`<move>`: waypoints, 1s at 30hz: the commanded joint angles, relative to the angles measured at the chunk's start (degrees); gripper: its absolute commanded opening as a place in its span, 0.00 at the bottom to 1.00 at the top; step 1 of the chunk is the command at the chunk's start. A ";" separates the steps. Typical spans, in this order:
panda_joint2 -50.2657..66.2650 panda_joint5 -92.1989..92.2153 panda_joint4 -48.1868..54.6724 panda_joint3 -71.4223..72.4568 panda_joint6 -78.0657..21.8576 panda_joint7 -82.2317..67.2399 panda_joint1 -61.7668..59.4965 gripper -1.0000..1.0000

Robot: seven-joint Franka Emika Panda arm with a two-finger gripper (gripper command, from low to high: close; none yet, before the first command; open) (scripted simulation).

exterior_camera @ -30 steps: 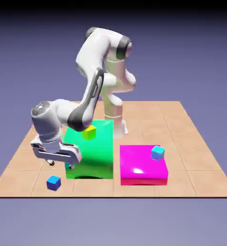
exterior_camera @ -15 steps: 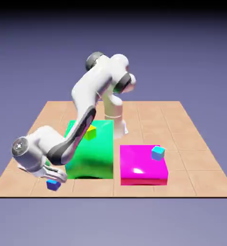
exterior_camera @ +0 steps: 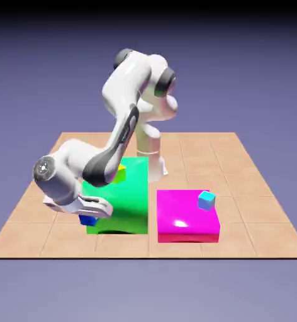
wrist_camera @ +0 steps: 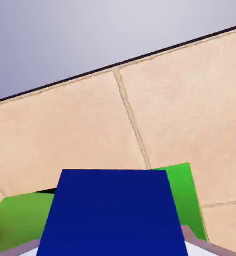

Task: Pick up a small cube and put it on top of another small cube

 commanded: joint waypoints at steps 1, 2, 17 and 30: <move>-2.08 -1.07 -1.01 1.03 -0.54 0.79 -0.05 0.00; -4.16 -2.02 -2.03 2.06 -1.10 1.57 -0.11 0.00; -35.30 -16.30 -19.84 15.34 -7.44 14.27 -7.02 0.00; -46.46 -21.66 -38.90 17.41 2.22 19.69 -15.78 0.00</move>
